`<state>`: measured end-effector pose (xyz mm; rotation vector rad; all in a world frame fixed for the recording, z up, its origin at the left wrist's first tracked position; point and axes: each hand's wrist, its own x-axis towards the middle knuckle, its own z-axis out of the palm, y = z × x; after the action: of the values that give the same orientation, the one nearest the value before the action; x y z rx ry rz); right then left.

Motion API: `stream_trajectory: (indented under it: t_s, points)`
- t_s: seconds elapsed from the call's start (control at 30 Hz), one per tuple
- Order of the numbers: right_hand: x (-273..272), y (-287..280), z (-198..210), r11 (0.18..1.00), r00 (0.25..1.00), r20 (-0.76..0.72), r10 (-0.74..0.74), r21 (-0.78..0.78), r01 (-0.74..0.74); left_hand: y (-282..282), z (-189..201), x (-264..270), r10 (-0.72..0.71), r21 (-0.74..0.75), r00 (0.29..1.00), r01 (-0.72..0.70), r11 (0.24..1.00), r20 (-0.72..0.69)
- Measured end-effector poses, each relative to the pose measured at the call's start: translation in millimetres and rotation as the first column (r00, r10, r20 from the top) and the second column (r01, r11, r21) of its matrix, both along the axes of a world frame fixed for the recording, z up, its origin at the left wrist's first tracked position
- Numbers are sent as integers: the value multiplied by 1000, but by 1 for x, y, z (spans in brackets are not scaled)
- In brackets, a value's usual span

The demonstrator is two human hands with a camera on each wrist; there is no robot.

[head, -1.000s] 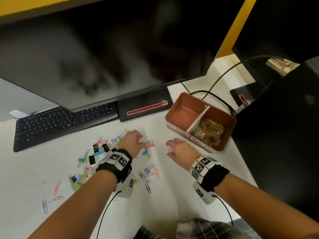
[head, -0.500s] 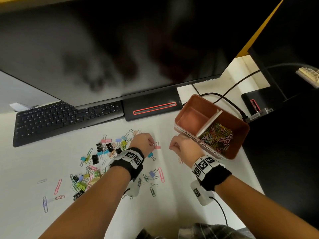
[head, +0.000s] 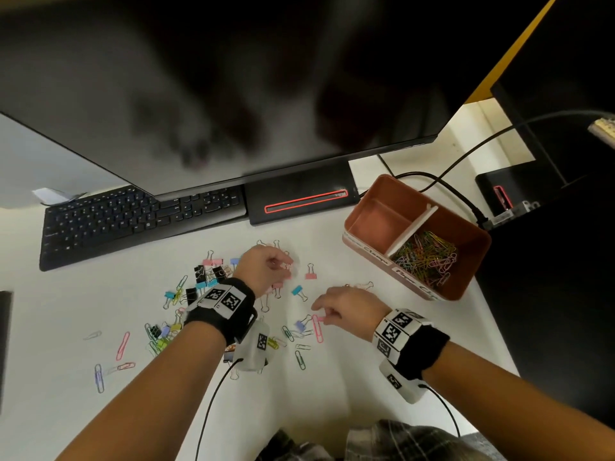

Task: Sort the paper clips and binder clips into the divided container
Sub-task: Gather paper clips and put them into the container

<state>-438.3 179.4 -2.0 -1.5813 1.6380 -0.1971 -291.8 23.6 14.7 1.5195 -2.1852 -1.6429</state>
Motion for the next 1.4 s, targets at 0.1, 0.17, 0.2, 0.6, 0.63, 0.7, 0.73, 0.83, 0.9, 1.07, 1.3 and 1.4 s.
stream_trajectory:
  t_s: [0.1,0.17,0.2,0.6,0.63,0.7,0.73,0.83,0.9,1.07,1.3,1.4]
  points:
    - [13,-3,-1,991,990,-61,130,5,-130,2,6,0,21,-123,999,-18,992,27]
    - [16,-6,-4,988,984,-97,152,19,-151,2,8,1,59,-161,998,-56,985,12]
    - [17,-7,-4,989,983,-106,150,22,-148,2,8,3,78,-162,997,-77,984,2]
    - [13,5,-5,998,989,-138,54,42,-49,20,41,38,-79,-330,996,86,940,33]
    - [13,9,-5,999,994,-101,30,32,-27,26,43,45,-102,-333,994,110,937,42]
    - [14,18,-6,1000,1000,-22,3,8,-3,39,41,58,-156,-312,985,170,935,70]
    - [17,21,-6,1000,1000,-3,15,3,-15,46,36,65,-195,-292,976,216,932,101]
    - [36,25,-6,997,998,-3,69,21,-69,66,19,74,-359,-236,888,429,872,288]
    - [51,23,-5,997,998,-6,68,27,-67,73,8,73,-437,-286,757,610,739,486]
    - [74,20,-10,1000,993,-122,-8,-2,8,66,-2,71,-474,-219,575,759,613,666]
    - [67,5,-14,992,989,-86,-121,30,124,64,-6,68,-502,-265,555,801,536,663]
    - [64,3,-13,993,987,-106,-117,-1,118,64,-8,70,-495,-266,569,789,553,656]
